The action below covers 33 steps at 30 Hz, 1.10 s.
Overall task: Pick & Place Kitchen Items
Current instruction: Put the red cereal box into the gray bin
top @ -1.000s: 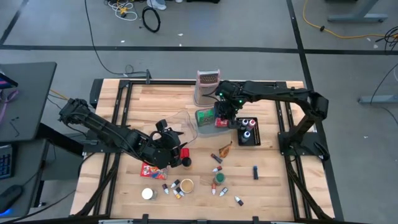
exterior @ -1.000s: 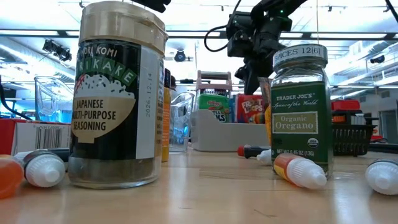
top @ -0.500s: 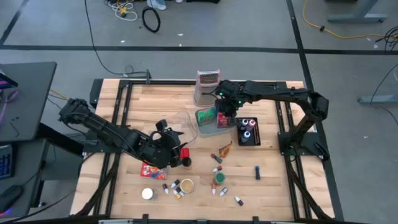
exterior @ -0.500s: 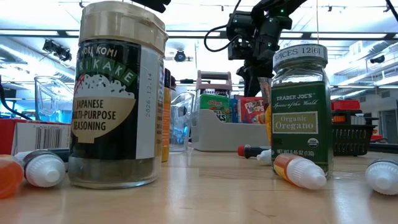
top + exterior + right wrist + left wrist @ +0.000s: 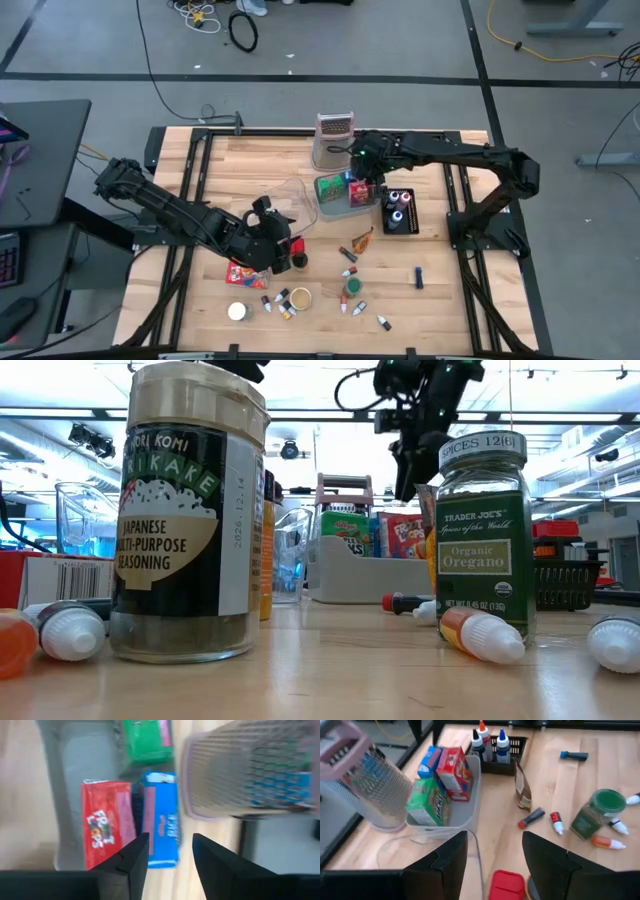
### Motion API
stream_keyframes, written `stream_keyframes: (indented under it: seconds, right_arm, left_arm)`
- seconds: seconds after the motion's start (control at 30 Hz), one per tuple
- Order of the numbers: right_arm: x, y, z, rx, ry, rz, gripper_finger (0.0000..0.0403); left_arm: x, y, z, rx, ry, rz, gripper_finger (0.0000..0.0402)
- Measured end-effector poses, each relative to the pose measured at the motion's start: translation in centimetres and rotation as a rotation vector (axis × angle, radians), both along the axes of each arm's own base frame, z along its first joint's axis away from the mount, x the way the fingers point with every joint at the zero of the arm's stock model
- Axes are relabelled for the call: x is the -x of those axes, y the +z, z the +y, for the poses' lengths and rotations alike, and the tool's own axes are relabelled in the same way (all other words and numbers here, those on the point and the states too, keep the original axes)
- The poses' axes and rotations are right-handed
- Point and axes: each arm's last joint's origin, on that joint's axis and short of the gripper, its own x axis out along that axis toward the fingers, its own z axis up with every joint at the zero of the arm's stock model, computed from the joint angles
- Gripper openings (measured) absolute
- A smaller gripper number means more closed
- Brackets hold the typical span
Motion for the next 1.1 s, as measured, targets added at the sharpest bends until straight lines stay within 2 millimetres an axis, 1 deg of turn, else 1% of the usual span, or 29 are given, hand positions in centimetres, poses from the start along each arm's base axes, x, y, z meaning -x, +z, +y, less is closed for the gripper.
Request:
stream_keyframes:
  seconds: [0.1, 0.2, 0.27, 0.4, 0.53, 0.63, 0.77, 0.87, 0.97, 1.1]
  right_arm:
    - [0.4, 1.0, 0.9, 0.017, 0.000, -0.036, 0.0172]
    - [0.5, 1.8, 2.1, -0.050, -0.032, -0.108, 0.0173]
    - [0.7, 2.3, 3.0, -0.099, -0.036, -0.144, 0.0171]
    - [0.7, 3.2, 4.7, -0.158, -0.002, -0.205, 0.0169]
    - [0.4, 3.6, 6.3, -0.228, 0.041, -0.259, 0.0169]
    - [0.2, 3.7, 7.6, -0.270, 0.102, -0.269, 0.0167]
    - [0.0, 3.8, 9.0, -0.289, 0.157, -0.274, 0.0164]
    - [0.0, 3.8, 9.8, -0.293, 0.183, -0.270, 0.0165]
    - [0.0, 3.8, 10.3, -0.295, 0.201, -0.268, 0.0164]
    - [0.0, 3.8, 10.8, -0.310, 0.193, -0.274, 0.0164]
  left_arm:
    - [0.2, -0.1, 0.1, 0.049, 0.064, -0.015, 0.0198]
    - [0.9, -0.7, 0.4, 0.106, 0.161, 0.012, 0.0198]
    - [1.7, -1.2, 0.7, 0.137, 0.254, 0.045, 0.0198]
    - [4.1, -1.8, 1.1, 0.171, 0.453, 0.098, 0.0198]
    - [5.9, -2.1, 0.7, 0.238, 0.576, 0.152, 0.0198]
    - [7.1, -2.2, 0.2, 0.287, 0.635, 0.189, 0.0198]
    - [8.3, -2.2, -0.8, 0.334, 0.701, 0.171, 0.0198]
    - [9.2, -2.2, -1.4, 0.353, 0.725, 0.190, 0.0198]
    - [10.4, -2.0, -1.7, 0.379, 0.754, 0.167, 0.0198]
    - [12.8, -2.0, -0.7, 0.466, 0.766, 0.157, 0.0198]
